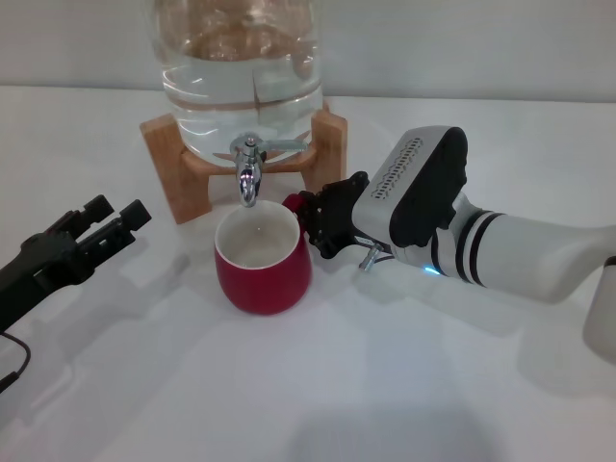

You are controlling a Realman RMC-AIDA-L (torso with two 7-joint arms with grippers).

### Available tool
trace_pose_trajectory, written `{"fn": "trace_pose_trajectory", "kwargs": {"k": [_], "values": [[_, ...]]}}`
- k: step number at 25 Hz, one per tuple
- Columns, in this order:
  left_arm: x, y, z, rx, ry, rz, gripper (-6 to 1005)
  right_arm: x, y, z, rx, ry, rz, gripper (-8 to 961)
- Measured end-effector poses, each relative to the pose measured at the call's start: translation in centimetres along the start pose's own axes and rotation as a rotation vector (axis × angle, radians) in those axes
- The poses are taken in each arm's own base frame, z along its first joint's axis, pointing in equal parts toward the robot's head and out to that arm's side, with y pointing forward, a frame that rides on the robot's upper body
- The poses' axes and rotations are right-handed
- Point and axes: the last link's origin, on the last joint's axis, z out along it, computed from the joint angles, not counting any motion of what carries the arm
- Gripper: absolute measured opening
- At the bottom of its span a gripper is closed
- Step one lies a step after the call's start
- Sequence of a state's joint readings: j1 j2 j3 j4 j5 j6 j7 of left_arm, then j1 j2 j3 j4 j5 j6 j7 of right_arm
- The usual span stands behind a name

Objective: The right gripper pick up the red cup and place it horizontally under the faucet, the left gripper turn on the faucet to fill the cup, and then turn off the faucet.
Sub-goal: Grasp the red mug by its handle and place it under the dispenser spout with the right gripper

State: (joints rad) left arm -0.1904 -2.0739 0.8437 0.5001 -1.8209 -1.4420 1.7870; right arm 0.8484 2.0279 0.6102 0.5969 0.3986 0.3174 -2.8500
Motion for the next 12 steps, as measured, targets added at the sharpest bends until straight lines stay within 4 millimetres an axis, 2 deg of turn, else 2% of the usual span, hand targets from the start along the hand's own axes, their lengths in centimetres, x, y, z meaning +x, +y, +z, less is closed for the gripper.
{"fn": "trace_pose_trajectory", "kwargs": {"k": [12], "values": [[0.06,0.02,0.11,-0.003,0.0,-0.001,891,0.05,-0.05,0.13,0.001,0.019,-0.01,83]]}}
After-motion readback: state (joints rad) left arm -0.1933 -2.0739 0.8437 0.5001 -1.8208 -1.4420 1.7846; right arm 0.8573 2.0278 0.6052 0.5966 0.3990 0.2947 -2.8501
